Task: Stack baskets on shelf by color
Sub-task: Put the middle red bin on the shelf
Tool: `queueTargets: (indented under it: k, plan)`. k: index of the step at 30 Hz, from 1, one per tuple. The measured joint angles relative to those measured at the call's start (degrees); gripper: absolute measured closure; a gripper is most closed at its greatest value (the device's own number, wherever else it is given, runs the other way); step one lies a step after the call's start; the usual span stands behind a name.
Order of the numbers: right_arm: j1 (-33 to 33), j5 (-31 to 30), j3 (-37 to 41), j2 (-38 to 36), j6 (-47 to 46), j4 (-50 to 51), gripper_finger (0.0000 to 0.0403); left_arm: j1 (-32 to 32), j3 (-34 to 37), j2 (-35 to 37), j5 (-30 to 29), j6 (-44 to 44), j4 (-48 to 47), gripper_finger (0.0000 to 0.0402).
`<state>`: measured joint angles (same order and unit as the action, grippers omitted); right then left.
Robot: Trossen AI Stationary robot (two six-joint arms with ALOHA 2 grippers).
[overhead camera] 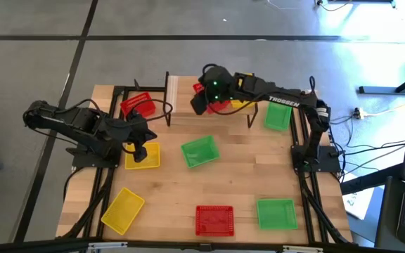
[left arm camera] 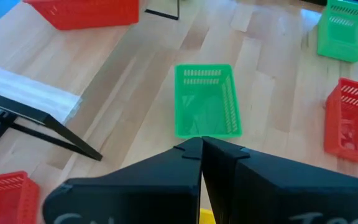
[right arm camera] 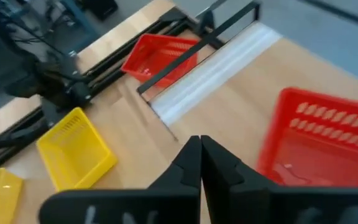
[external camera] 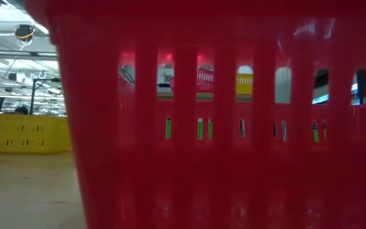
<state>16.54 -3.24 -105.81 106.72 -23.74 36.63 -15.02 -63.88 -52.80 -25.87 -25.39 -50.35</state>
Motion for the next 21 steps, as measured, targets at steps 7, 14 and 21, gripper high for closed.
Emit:
queueTargets:
  k: [7,14,21]
  plan:
    - [-0.79,1.71,7.30,0.00,-3.50,-12.37,0.0402,-0.01,0.00,0.00,-0.02,-0.04,0.01,0.0401]
    - [0.30,0.62,9.76,0.04,-4.22,-11.05,0.0402,-0.01,0.00,0.00,-0.04,-0.09,0.02,0.0401]
    - [1.19,-1.96,9.76,0.60,-2.63,-7.35,0.0402,0.01,0.00,0.02,-0.15,-0.09,0.04,0.0401]
